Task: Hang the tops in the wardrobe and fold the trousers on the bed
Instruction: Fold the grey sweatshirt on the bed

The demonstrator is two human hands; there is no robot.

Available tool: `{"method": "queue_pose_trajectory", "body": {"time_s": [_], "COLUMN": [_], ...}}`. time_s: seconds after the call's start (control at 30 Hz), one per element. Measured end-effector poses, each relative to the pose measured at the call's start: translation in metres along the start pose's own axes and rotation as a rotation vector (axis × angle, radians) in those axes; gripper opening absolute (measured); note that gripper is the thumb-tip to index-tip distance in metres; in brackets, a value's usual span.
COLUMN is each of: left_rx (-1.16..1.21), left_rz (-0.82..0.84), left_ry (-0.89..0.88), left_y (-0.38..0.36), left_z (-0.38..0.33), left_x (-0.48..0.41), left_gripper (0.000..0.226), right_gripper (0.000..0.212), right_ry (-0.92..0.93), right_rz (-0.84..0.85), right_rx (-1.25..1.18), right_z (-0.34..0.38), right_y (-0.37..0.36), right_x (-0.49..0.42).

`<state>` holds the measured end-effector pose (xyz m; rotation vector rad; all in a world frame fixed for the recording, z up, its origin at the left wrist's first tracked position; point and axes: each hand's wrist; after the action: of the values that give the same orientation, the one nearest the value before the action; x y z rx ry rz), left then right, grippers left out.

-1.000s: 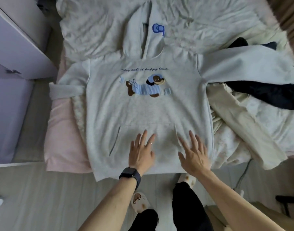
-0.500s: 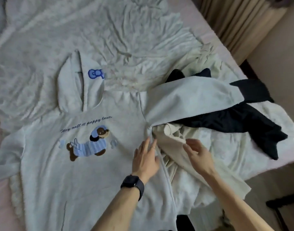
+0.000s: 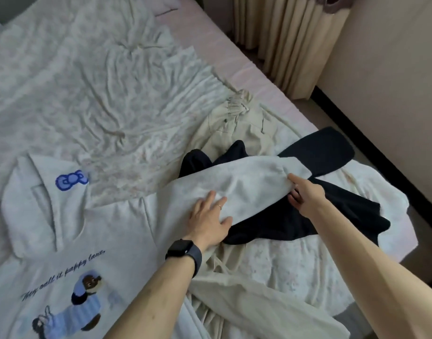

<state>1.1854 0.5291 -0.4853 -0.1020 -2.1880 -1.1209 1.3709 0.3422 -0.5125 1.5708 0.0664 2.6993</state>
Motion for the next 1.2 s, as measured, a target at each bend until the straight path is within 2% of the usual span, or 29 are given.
{"method": "queue_pose_trajectory", "body": {"time_s": [0.07, 0.1, 0.2, 0.3, 0.37, 0.47, 0.53, 0.6, 0.67, 0.77, 0.87, 0.9, 0.97, 1.03, 1.1, 1.2], "left_rx": [0.060, 0.161, 0.707, 1.032, 1.011, 0.715, 0.657, 0.803, 1.022, 1.279, 1.356, 1.353, 1.288, 1.174, 1.046, 0.889], "left_rz": [-0.026, -0.077, -0.228, -0.233, -0.189, -0.335, -0.440, -0.521, -0.625, -0.779, -0.892, -0.914, -0.906, -0.858, -0.769, -0.637], "left_ry": [-0.005, -0.007, 0.005, -0.023, -0.012, 0.102, 0.201, 0.265, 0.326, 0.421, 0.529, 0.576, 0.666, 0.738, 0.824, 0.920], "left_y": [0.019, 0.029, 0.079, 0.140, 0.168, 0.181, 0.178, 0.170, 0.161, 0.138, 0.112, 0.101, 0.077, 0.044, 0.003, -0.041], "left_z": [-0.005, -0.010, -0.036, -0.050, -0.046, -0.011, 0.033, 0.072, 0.126, 0.205, 0.274, 0.302, 0.341, 0.386, 0.434, 0.472], "left_x": [0.001, 0.004, 0.015, 0.036, 0.050, 0.075, 0.098, 0.122, 0.164, 0.235, 0.292, 0.314, 0.334, 0.348, 0.354, 0.346], "left_gripper": [0.053, 0.047, 0.028, 0.054, 0.059, 0.030, 0.014, 0.006, 0.011, 0.025, 0.030, 0.028, 0.021, 0.013, 0.015, 0.019], "right_gripper": [0.020, 0.016, 0.006, 0.014, 0.018, 0.024, 0.022, 0.015, 0.015, 0.039, 0.060, 0.065, 0.070, 0.063, 0.052, 0.047], "right_ry": [0.159, 0.265, 0.626, 0.915, 1.089, 1.201, 1.248, 1.143, 0.892, 0.429, 0.007, -0.080, -0.158, -0.157, -0.126, -0.074], "right_rz": [0.016, 0.030, 0.152, 0.297, 0.352, 0.433, 0.448, 0.424, 0.379, 0.307, 0.357, 0.389, 0.428, 0.434, 0.359, 0.225], "right_rx": [-0.008, 0.022, 0.190, 0.475, 0.640, 0.789, 0.805, 0.732, 0.632, 0.517, 0.374, 0.347, 0.318, 0.383, 0.477, 0.485], "right_z": [0.013, 0.016, 0.021, 0.008, -0.010, -0.051, -0.086, -0.118, -0.162, -0.225, -0.268, -0.283, -0.294, -0.309, -0.334, -0.357], "right_y": [-0.008, -0.013, -0.038, -0.072, -0.094, -0.125, -0.138, -0.133, -0.131, -0.132, -0.153, -0.171, -0.190, -0.209, -0.224, -0.227], "right_x": [0.016, 0.027, 0.079, 0.126, 0.141, 0.168, 0.193, 0.207, 0.220, 0.223, 0.214, 0.220, 0.221, 0.221, 0.215, 0.203]}}
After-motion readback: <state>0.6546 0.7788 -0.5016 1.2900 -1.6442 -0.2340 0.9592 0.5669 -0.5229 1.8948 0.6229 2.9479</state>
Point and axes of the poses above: each hand's wrist, its own x-axis away from the middle knuckle, its own y-axis out of the back of the hand, z = x × y, and after that the axes turned 8 degrees about -y, right-handed
